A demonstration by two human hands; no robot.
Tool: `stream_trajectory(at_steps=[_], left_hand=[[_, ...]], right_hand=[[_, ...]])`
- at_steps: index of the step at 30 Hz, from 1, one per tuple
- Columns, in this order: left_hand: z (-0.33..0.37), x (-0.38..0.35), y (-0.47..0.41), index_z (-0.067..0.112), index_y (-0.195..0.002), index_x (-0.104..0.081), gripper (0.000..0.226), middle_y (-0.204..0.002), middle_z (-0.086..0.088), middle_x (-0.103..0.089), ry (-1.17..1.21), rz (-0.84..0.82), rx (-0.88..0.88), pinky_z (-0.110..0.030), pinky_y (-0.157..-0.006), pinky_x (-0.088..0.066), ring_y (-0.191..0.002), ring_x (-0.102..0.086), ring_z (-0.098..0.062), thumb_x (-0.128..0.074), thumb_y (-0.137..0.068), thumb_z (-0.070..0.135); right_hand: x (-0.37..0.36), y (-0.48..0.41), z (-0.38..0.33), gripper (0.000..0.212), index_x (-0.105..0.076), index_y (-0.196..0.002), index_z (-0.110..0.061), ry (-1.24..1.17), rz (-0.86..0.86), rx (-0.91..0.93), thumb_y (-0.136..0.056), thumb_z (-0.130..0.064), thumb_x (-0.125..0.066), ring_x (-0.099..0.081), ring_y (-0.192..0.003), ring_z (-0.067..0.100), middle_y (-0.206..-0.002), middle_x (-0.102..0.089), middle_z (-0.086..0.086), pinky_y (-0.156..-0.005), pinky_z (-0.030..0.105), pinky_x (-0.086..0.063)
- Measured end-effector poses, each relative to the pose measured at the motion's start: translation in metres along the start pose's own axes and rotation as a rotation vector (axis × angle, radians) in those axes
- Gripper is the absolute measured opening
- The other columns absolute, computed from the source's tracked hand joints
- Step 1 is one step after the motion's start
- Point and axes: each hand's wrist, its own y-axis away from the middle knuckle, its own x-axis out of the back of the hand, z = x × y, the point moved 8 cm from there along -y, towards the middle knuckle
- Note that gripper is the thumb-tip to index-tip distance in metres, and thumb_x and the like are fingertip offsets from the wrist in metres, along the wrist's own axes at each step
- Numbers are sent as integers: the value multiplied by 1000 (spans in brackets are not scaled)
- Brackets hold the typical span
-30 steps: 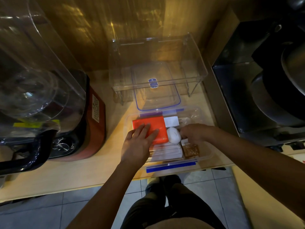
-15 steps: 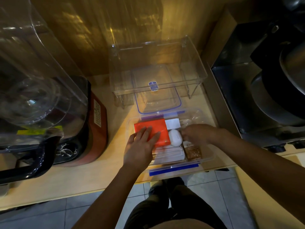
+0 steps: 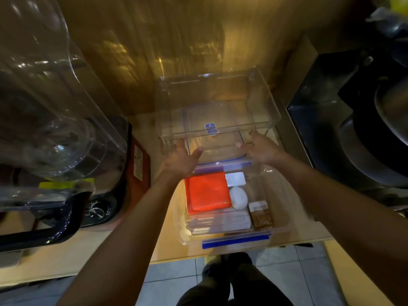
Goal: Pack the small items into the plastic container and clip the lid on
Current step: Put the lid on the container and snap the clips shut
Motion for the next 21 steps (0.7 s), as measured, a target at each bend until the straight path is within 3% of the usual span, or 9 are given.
stream_trajectory(at_steps=[2, 5, 7, 9, 11, 13, 15, 18, 21], left_hand=[[-10, -10, -12, 5, -144, -23, 81, -152, -16, -30, 18, -142, 117, -39, -105, -31, -137, -31, -34, -42, -89, 60], [-25, -24, -23, 1, -139, -32, 78, -147, -19, -37, 53, -281, 202, -35, -92, -35, -130, -39, -35, -41, -89, 61], [-28, -28, -25, 0, -127, -47, 67, -133, -21, -51, 138, -289, 192, -32, -81, -37, -112, -52, -31, -45, -90, 56], [-30, -25, -24, 1, -120, -55, 53, -125, -20, -56, 200, -218, 161, -31, -80, -39, -102, -55, -26, -51, -91, 46], [-34, -17, -22, 0, -120, -55, 43, -128, -21, -55, 283, -105, 158, -29, -84, -38, -110, -54, -29, -57, -91, 32], [-36, -9, -20, 1, -102, -63, 26, -114, -24, -63, 411, -28, 155, -34, -81, -43, -98, -60, -30, -59, -90, 23], [-35, -2, -15, 6, -88, -67, 17, -100, -22, -67, 511, -5, 154, -40, -79, -49, -89, -63, -31, -60, -90, 22], [-29, 4, -6, 1, -102, -66, 26, -105, -17, -67, 560, 27, 159, -36, -83, -49, -98, -63, -28, -63, -88, 23], [-15, 11, 9, 2, -80, -65, 21, -75, -6, -62, 538, 47, 93, -26, -63, -43, -75, -58, -18, -68, -84, 22]], right_hand=[[-8, -9, 7, 55, -45, -126, 3, -23, -77, -69, -92, -40, -52, -50, -121, 36, -134, -50, 23, -100, 41, -41], [-15, -17, 10, 45, -56, -107, 3, -96, -143, -90, -92, -39, -53, -58, -99, 32, -114, -60, 22, -76, 28, -40], [-19, -18, 10, 38, -57, -100, -1, -196, -164, -112, -91, -38, -55, -56, -82, 24, -100, -58, 17, -65, 27, -38], [-18, -19, 10, 30, -54, -95, -7, -227, -125, -112, -89, -36, -58, -53, -76, 19, -95, -56, 11, -56, 25, -34], [-15, -19, 8, 30, -55, -103, -7, -257, -51, -89, -87, -32, -62, -56, -88, 24, -100, -57, 11, -61, 25, -38], [-12, -17, 8, 46, -50, -125, -5, -343, 17, -94, -87, -28, -63, -56, -108, 28, -121, -58, 14, -83, 29, -43], [-10, -13, 9, 50, -46, -131, -5, -437, 85, -114, -88, -24, -62, -53, -118, 30, -132, -54, 16, -94, 33, -41], [-11, -4, 9, 48, -45, -131, -4, -707, 159, -186, -88, -17, -62, -57, -112, 32, -128, -56, 19, -96, 41, -46], [-17, 9, 16, 42, -49, -127, -2, -1087, 187, -319, -87, -6, -59, -65, -96, 28, -115, -63, 19, -78, 37, -56]])
